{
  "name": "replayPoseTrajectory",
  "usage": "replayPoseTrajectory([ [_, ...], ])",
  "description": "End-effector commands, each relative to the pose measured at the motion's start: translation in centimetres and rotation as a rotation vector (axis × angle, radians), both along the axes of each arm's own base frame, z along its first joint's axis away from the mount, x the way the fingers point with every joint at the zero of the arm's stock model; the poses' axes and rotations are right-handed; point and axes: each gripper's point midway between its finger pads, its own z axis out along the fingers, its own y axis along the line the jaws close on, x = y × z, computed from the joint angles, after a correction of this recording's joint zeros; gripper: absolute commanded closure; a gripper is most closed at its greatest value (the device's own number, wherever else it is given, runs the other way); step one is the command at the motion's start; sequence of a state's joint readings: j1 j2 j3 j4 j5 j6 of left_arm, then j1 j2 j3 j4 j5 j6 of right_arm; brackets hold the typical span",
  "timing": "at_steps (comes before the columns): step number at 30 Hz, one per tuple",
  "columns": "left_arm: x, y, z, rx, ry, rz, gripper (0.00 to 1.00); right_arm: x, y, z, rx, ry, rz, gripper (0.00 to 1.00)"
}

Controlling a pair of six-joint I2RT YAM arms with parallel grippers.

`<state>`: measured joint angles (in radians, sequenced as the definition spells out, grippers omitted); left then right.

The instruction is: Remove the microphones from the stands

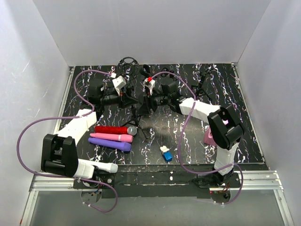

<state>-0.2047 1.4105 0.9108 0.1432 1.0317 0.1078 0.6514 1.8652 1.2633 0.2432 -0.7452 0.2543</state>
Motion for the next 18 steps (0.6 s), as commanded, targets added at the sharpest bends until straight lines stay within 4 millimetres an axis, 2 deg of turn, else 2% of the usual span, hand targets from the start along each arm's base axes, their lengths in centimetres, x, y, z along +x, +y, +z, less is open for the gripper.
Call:
replayPoseTrajectory([
  [1,-0.5,-0.1,-1.1,0.011,0.095,0.000,1.00,0.4,-2.5,-4.4,-0.128,-0.049,-0.051,0.39],
  [3,-0.5,-0.1,-1.1,0.010,0.093,0.000,1.00,0.0,-3.0,-4.8,-0.141,-0.056,-0.065,0.39],
  [5,-0.5,-0.1,-1.2,0.011,0.098,-0.001,1.00,-0.3,-3.2,-4.2,-0.124,-0.071,-0.059,0.40],
  [7,-0.4,-0.1,-1.3,0.014,0.098,-0.001,1.00,-0.6,-2.9,-2.5,-0.082,-0.111,-0.022,0.39],
  [10,-0.4,-0.1,-1.4,0.016,0.100,0.000,1.00,-0.7,-1.9,1.3,0.011,-0.153,0.039,0.35],
  [14,-0.3,-0.2,-1.3,0.014,0.099,0.001,1.00,0.3,-0.5,5.6,0.117,-0.117,0.020,0.32],
  [16,-0.1,-0.2,-1.1,0.014,0.095,0.004,1.00,0.8,-0.1,6.5,0.142,-0.086,-0.004,0.32],
  [18,0.0,-0.2,-1.1,0.014,0.095,0.006,1.00,1.2,0.2,6.1,0.135,-0.068,-0.024,0.32],
])
